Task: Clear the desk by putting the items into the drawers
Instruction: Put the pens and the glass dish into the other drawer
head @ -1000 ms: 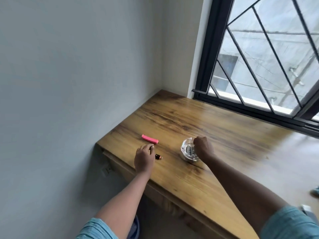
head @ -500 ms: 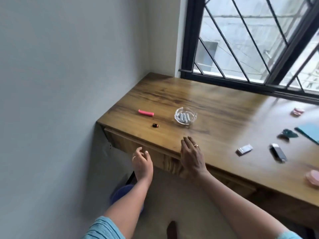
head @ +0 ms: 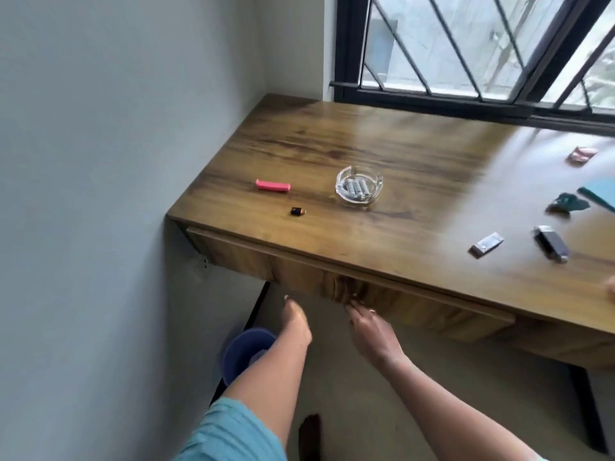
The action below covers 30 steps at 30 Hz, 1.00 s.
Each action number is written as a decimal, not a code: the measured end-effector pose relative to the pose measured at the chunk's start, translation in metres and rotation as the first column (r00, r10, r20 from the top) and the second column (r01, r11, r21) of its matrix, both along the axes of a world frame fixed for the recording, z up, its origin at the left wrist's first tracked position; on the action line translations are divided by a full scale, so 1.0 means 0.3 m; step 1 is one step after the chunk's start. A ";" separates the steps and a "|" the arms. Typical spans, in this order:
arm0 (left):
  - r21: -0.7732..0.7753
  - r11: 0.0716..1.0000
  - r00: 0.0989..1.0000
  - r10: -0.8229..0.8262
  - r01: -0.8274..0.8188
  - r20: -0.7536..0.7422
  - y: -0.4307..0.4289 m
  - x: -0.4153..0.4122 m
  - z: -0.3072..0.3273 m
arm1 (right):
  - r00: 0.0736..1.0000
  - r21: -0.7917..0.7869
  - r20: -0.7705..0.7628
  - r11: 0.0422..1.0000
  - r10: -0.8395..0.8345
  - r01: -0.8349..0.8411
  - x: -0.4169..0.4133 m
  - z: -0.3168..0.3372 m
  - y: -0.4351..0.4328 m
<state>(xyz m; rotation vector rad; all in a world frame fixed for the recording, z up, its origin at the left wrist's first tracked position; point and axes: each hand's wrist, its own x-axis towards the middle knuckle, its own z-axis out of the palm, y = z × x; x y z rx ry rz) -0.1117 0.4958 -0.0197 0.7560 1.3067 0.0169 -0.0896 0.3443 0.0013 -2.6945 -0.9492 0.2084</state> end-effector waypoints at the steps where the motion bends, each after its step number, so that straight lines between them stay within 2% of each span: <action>1: -0.010 0.999 0.999 -0.049 0.049 0.016 -0.005 0.022 0.007 | 0.997 0.037 0.058 0.998 0.052 -0.054 0.007 -0.008 0.013; 3: -0.044 0.997 0.996 -0.065 0.067 0.062 -0.018 0.053 0.036 | 0.957 0.077 0.238 0.979 0.168 -0.191 0.020 -0.034 0.027; 4: -0.108 0.994 0.994 -0.002 0.014 0.113 -0.026 0.073 0.035 | 0.929 0.079 0.314 0.970 0.196 -0.231 0.022 -0.039 0.029; 7: -0.200 0.975 0.977 0.128 -0.093 0.170 -0.026 0.129 0.025 | 0.874 0.054 0.467 0.982 0.136 -0.181 0.036 -0.044 0.018; 11: -0.439 0.877 0.899 0.339 -0.195 0.277 0.010 0.163 -0.020 | 0.854 0.007 0.514 0.996 0.076 -0.093 0.057 -0.007 0.000; 14: -0.522 0.834 0.860 0.391 -0.179 0.329 0.027 0.154 -0.027 | 0.824 0.021 0.560 0.994 0.079 -0.110 0.064 0.031 0.002; 22: -0.461 0.856 0.895 0.373 -0.232 0.243 -0.007 -0.030 0.023 | 0.757 0.103 0.650 0.980 0.062 -0.169 -0.002 0.067 0.010; 24: -0.316 0.918 0.935 0.307 -0.241 0.179 -0.038 -0.091 0.068 | 0.774 0.107 0.633 0.986 0.033 -0.130 -0.056 0.071 0.016; 26: 0.033 0.967 0.966 0.252 -0.254 0.054 -0.081 -0.148 0.129 | 0.820 0.135 0.572 0.989 -0.027 -0.061 -0.128 0.081 0.024; 28: 0.313 0.893 0.946 0.314 -0.322 0.079 -0.096 -0.210 0.209 | 0.862 0.155 0.500 0.988 -0.078 -0.001 -0.190 0.100 0.029; 29: 0.464 0.835 0.954 0.286 -0.295 0.092 -0.088 -0.224 0.232 | 0.878 0.152 0.470 0.988 -0.087 0.016 -0.212 0.110 0.031; 30: 0.623 0.765 0.984 0.166 -0.165 0.058 -0.086 -0.242 0.248 | 0.891 0.145 0.445 0.989 -0.089 0.026 -0.239 0.124 0.028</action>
